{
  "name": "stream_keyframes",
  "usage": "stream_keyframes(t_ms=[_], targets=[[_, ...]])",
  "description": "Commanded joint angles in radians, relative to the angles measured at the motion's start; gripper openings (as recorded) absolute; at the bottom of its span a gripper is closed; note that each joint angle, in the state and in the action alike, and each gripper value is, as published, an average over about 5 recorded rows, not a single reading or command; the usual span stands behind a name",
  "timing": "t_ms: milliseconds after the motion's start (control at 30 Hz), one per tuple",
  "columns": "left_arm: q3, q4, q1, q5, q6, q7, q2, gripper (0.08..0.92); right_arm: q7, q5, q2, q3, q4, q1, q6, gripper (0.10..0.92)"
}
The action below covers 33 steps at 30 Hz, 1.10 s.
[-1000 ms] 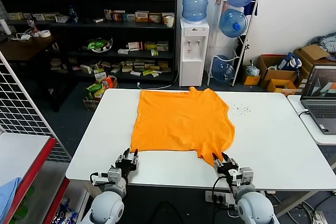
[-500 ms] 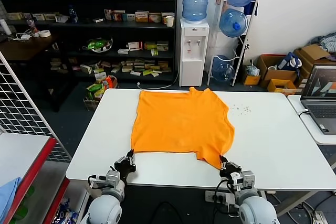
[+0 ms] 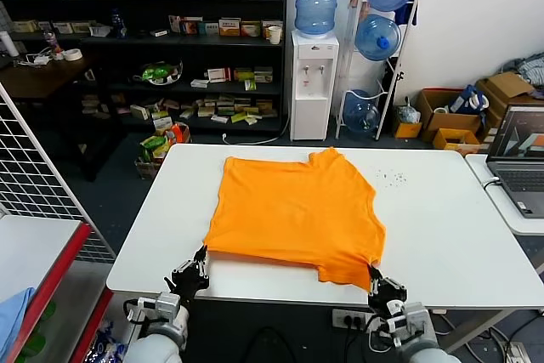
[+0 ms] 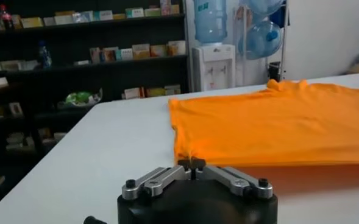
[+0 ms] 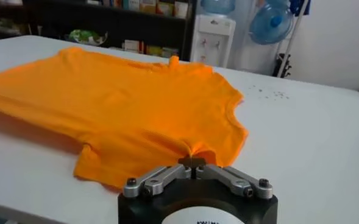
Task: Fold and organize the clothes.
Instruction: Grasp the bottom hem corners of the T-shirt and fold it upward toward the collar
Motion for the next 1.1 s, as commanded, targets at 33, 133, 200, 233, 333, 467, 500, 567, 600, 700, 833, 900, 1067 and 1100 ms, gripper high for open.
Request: stream_keyframes(t_ms=[33, 133, 200, 233, 333, 467, 500, 567, 600, 700, 833, 900, 1067, 1100], targets=[[-0.009, -0.127, 0.129, 0.079, -0.014, -0.010, 0.003, 0.098, 0.004, -0.041, -0.016, 0.042, 0.118, -0.111, 0.039, 0.124], [-0.003, -0.102, 0.071, 0.094, -0.017, -0.012, -0.020, 0.098, 0.000, -0.014, -0.022, 0.043, 0.072, -0.041, 0.084, 0.124], [0.000, -0.075, 0.025, 0.112, -0.025, -0.010, -0.035, 0.098, -0.006, 0.006, -0.028, 0.041, 0.029, 0.009, 0.113, 0.124], [0.002, -0.058, 0.002, 0.119, -0.028, -0.010, -0.041, 0.098, -0.008, 0.015, -0.031, 0.040, 0.006, 0.037, 0.126, 0.124], [0.009, -0.002, -0.064, 0.125, -0.034, -0.009, -0.051, 0.098, -0.012, 0.043, -0.042, 0.032, -0.061, 0.122, 0.156, 0.124], [0.021, 0.069, -0.132, 0.117, -0.036, -0.010, -0.053, 0.098, -0.013, 0.071, -0.052, 0.014, -0.133, 0.218, 0.171, 0.124], [0.024, 0.086, -0.147, 0.114, -0.035, -0.010, -0.053, 0.098, -0.013, 0.075, -0.054, 0.009, -0.152, 0.240, 0.172, 0.124], [0.029, 0.120, -0.179, 0.109, -0.035, -0.010, -0.053, 0.098, -0.012, 0.079, -0.056, -0.002, -0.191, 0.282, 0.174, 0.124], [0.033, 0.137, -0.194, 0.106, -0.034, -0.010, -0.054, 0.098, -0.011, 0.078, -0.056, -0.008, -0.210, 0.302, 0.174, 0.124], [0.046, 0.188, -0.235, 0.102, -0.033, -0.009, -0.057, 0.098, -0.011, 0.074, -0.056, -0.031, -0.265, 0.357, 0.172, 0.124], [0.070, 0.236, -0.280, 0.102, -0.033, -0.005, -0.061, 0.098, -0.010, 0.070, -0.051, -0.062, -0.331, 0.419, 0.165, 0.124], [0.085, 0.254, -0.297, 0.104, -0.034, -0.003, -0.061, 0.098, -0.008, 0.069, -0.047, -0.073, -0.365, 0.449, 0.164, 0.124], [0.112, 0.290, -0.329, 0.111, -0.034, 0.002, -0.060, 0.098, -0.005, 0.069, -0.039, -0.098, -0.433, 0.508, 0.163, 0.124], [0.116, 0.298, -0.335, 0.112, -0.033, 0.003, -0.060, 0.098, -0.005, 0.070, -0.037, -0.103, -0.445, 0.518, 0.161, 0.124]])
